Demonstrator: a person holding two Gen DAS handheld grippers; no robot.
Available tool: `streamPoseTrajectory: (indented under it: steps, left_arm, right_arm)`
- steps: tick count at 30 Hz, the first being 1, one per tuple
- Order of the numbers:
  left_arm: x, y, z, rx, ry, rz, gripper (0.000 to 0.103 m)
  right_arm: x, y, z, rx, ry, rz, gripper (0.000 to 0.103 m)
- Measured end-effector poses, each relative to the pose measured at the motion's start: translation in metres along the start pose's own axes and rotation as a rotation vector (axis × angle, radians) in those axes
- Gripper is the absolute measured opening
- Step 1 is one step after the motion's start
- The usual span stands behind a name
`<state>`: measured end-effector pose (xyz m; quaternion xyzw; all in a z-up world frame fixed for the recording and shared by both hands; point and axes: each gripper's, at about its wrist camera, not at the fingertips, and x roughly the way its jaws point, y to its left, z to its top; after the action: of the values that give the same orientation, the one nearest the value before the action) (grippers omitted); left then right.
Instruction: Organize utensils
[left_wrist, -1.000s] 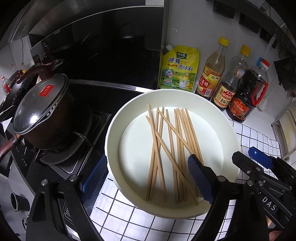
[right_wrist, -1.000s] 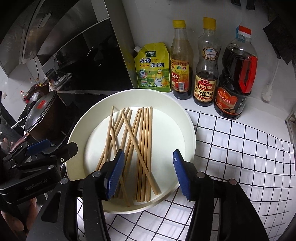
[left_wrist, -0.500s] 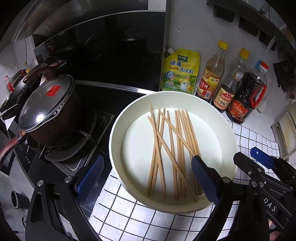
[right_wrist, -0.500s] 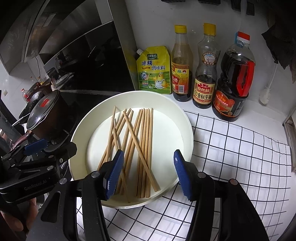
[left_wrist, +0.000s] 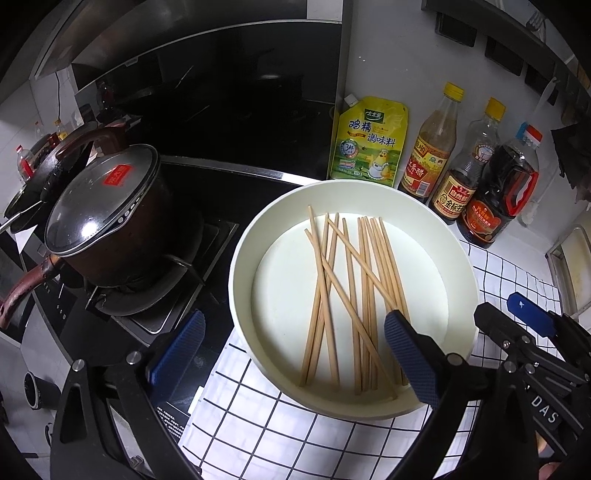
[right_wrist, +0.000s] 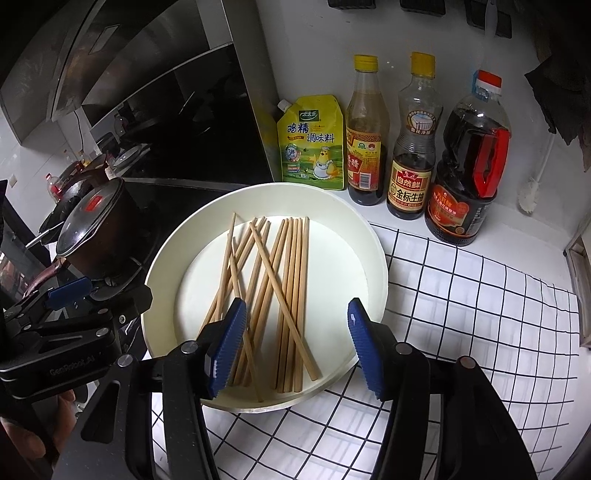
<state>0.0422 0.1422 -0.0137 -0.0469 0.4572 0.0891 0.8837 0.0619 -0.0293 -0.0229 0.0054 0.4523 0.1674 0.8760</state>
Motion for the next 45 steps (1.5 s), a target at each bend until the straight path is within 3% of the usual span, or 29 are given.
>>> streamPoseTrajectory:
  steps: [45]
  left_arm:
    - [-0.01,0.01,-0.002,-0.021,-0.009,0.029,0.096]
  right_arm:
    - [-0.008,0.004,0.001,-0.024,-0.007,-0.005,0.056]
